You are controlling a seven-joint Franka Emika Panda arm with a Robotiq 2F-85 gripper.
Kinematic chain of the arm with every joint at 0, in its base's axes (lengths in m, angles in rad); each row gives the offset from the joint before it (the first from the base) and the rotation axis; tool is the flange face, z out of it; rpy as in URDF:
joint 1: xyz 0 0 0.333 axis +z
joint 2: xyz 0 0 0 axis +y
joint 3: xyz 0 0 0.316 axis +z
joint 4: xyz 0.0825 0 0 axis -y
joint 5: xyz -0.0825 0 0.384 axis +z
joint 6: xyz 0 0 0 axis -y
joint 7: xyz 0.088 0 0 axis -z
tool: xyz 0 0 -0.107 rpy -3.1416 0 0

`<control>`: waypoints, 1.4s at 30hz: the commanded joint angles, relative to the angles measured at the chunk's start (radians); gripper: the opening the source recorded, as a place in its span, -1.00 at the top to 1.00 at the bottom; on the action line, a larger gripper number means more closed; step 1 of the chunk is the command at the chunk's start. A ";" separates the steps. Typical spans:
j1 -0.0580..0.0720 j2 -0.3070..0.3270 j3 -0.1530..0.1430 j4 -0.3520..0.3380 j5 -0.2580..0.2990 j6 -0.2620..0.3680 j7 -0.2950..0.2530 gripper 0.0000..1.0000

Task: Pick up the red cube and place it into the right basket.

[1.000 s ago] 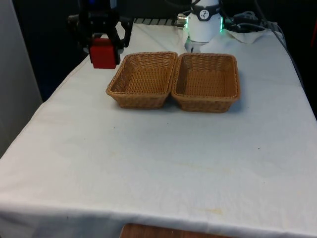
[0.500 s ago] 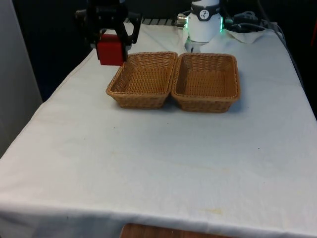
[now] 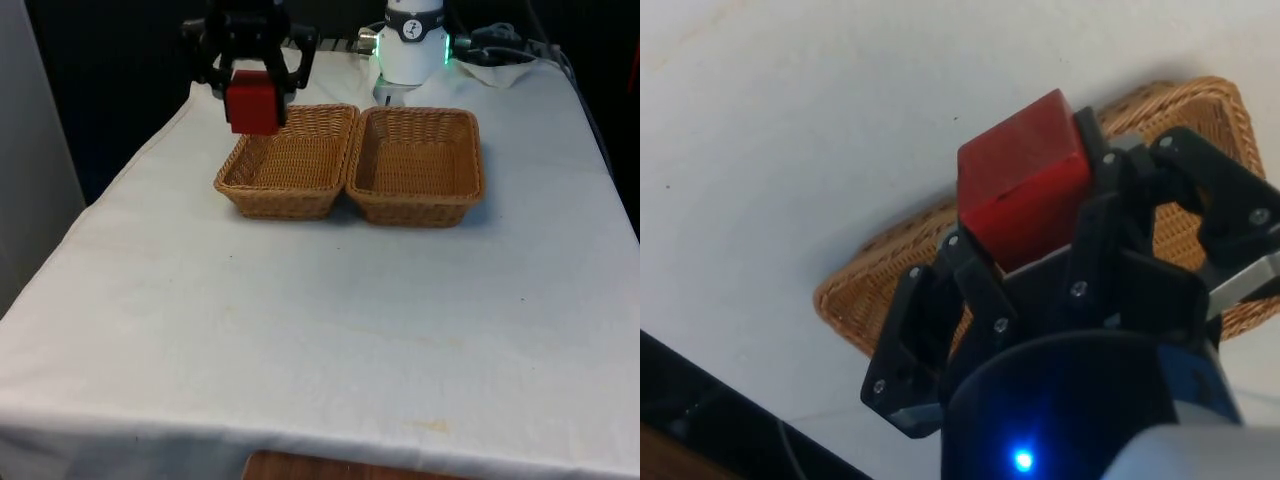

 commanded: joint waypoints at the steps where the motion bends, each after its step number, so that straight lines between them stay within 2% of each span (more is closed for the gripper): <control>1: 0.028 -0.024 -0.010 -0.042 0.001 0.029 0.001 0.96; 2: 0.031 -0.025 -0.009 -0.043 0.001 0.029 0.005 0.96; 3: 0.006 -0.001 0.002 0.000 0.001 0.000 0.009 0.96; 4: 0.035 -0.025 -0.008 -0.045 0.000 0.029 0.009 0.96; 7: 0.044 -0.027 -0.003 -0.050 -0.002 0.030 0.021 0.96; 9: 0.047 -0.027 -0.001 -0.055 -0.004 0.030 0.024 0.96; 10: 0.020 -0.002 0.013 -0.004 0.001 0.000 0.032 0.96; 11: 0.046 -0.025 0.001 -0.051 -0.003 0.027 0.027 0.96; 13: 0.043 -0.017 0.006 -0.037 -0.001 0.017 0.036 0.96; 17: 0.046 -0.021 0.004 -0.054 0.000 0.021 0.032 0.96; 18: 0.028 -0.002 0.014 -0.017 0.001 -0.002 0.039 0.96; 19: 0.047 -0.023 0.004 -0.059 -0.001 0.021 0.031 0.96; 25: 0.054 -0.029 0.005 -0.090 -0.001 0.030 0.024 0.96; 26: 0.030 -0.002 0.018 -0.039 0.001 0.000 0.038 0.96; 27: 0.055 -0.029 0.006 -0.094 -0.002 0.032 0.023 0.96; 33: 0.057 -0.030 0.017 -0.119 0.004 0.054 0.020 0.96; 34: 0.057 -0.032 0.022 -0.128 0.008 0.062 0.018 0.96; 35: 0.031 -0.002 0.034 -0.070 0.006 0.023 0.034 0.96; 36: 0.057 -0.032 0.025 -0.132 0.009 0.065 0.018 0.96; 41: 0.057 -0.031 0.042 -0.150 0.027 0.087 0.017 0.96; 42: 0.031 -0.003 0.052 -0.093 0.023 0.049 0.032 0.96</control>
